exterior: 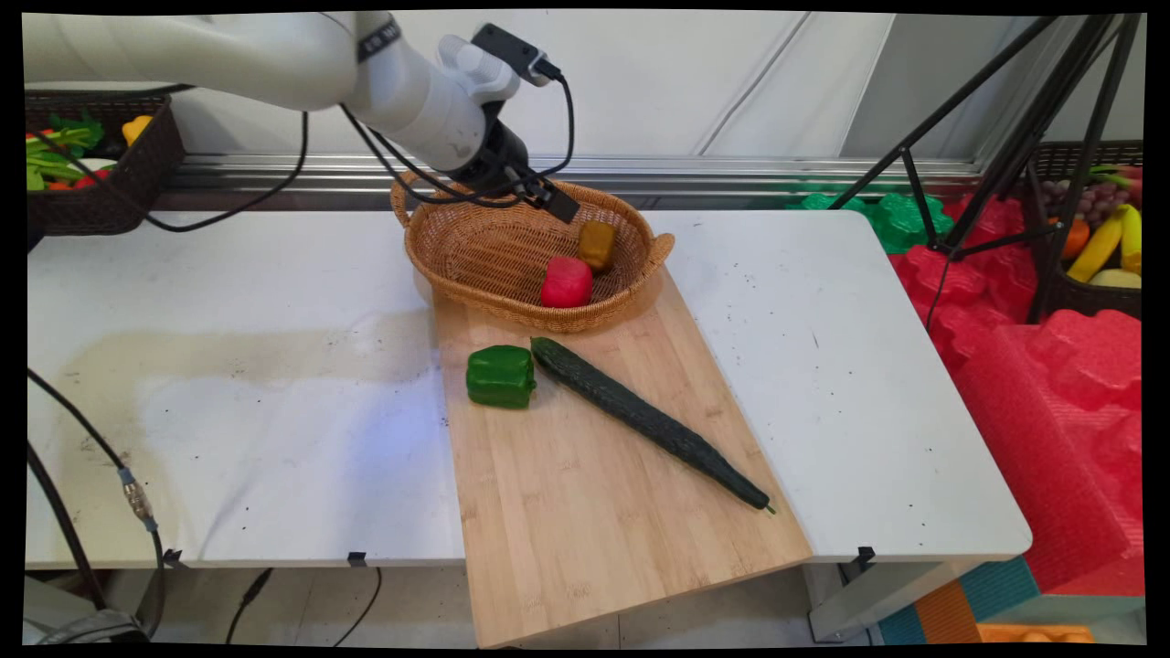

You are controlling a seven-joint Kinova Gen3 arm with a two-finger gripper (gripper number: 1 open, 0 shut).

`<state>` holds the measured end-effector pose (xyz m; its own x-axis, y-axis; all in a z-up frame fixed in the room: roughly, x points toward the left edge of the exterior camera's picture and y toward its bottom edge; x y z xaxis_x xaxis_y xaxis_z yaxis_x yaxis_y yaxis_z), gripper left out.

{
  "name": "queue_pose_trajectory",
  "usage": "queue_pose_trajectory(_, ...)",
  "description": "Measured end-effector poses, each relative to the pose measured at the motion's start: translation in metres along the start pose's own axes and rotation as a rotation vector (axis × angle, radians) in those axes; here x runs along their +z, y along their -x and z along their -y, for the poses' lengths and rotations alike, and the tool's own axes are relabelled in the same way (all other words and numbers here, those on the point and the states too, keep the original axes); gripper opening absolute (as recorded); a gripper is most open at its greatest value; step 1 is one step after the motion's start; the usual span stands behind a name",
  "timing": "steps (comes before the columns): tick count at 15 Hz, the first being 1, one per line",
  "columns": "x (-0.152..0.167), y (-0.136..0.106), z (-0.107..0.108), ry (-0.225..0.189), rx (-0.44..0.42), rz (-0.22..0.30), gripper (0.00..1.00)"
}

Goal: Pick up the potato from the vegetable basket

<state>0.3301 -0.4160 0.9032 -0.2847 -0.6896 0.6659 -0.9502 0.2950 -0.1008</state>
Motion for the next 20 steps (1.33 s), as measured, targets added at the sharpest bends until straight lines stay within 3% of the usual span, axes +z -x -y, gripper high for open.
queue_pose_trajectory(11,0.102,-0.011,-0.016,-0.015,-0.185,0.094,1.00)
queue_pose_trajectory(19,0.143,-0.009,-0.025,-0.014,-0.249,0.122,1.00)
queue_pose_trajectory(20,0.144,-0.009,-0.026,-0.019,-0.254,0.122,0.00)
